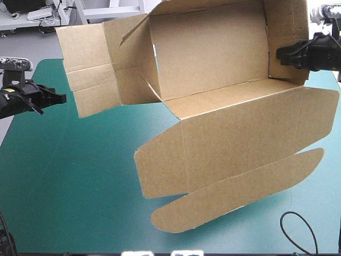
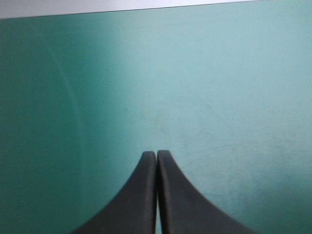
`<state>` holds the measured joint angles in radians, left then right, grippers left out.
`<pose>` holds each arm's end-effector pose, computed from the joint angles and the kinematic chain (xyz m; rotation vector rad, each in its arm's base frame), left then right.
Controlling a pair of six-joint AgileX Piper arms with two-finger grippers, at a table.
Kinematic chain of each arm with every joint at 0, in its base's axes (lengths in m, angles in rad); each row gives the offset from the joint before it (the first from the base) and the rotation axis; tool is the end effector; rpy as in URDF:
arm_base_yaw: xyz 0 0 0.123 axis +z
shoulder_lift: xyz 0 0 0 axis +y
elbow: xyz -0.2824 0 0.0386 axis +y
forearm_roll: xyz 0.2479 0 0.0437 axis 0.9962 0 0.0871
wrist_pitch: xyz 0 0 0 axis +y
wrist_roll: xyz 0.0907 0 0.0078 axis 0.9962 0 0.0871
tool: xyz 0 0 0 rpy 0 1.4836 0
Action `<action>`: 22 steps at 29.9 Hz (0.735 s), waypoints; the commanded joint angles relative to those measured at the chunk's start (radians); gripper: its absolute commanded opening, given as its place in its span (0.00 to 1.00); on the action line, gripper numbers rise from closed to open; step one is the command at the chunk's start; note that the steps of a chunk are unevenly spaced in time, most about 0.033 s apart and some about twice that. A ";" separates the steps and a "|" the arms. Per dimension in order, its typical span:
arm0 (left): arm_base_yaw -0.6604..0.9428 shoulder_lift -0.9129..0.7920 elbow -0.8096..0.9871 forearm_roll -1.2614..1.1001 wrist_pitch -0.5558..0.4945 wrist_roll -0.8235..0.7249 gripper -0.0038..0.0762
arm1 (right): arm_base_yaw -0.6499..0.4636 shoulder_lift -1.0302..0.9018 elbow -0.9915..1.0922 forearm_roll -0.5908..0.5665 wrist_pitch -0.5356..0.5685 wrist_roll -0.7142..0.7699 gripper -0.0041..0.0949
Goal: Fold the box
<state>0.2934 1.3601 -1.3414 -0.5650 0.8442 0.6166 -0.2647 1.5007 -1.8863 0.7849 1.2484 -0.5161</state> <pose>0.2896 0.0494 0.3930 0.1325 2.1968 -0.1819 0.2914 -0.0157 0.4998 -0.3307 2.0569 0.5292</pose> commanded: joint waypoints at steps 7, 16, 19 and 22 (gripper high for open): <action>-0.005 0.062 0.040 -0.797 0.150 0.415 0.04 | -0.007 -0.042 -0.031 0.095 0.000 -0.004 0.02; -0.089 0.082 0.036 -0.849 0.205 0.466 0.04 | -0.002 -0.042 -0.031 0.108 0.000 -0.010 0.02; -0.128 0.082 0.036 -0.901 0.208 0.475 0.04 | 0.030 -0.042 -0.029 0.085 0.000 -0.011 0.02; -0.158 0.082 0.031 -0.924 0.233 0.475 0.04 | 0.086 -0.042 -0.029 0.022 0.000 -0.013 0.02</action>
<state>0.1639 1.4769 -1.2785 -1.3859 1.0450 1.0870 -0.2140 1.5007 -1.8874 0.7812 1.2484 -0.5301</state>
